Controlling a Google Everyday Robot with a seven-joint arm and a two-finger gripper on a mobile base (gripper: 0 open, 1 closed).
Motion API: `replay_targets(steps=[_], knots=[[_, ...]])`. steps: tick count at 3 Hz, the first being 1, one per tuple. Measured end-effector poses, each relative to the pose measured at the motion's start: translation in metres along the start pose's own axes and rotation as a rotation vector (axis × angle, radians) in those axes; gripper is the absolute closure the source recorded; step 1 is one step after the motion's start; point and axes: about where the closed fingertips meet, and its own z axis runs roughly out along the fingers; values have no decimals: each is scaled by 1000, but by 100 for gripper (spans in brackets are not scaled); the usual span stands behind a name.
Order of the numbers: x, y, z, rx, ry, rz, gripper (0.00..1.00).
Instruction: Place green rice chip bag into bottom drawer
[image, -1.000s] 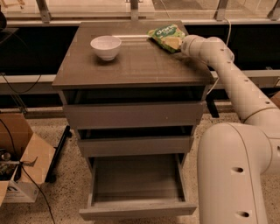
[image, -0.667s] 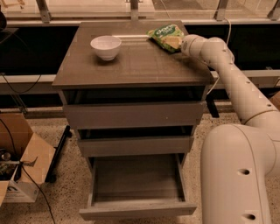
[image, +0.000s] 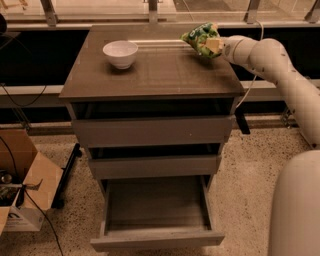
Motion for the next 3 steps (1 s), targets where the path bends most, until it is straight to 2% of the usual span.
replay_targets(steps=[1, 2, 3], knots=[[-38, -8, -77, 65, 8, -46, 100], [-39, 19, -139, 63, 100, -61, 100], [20, 58, -172, -3, 260, -32, 100]])
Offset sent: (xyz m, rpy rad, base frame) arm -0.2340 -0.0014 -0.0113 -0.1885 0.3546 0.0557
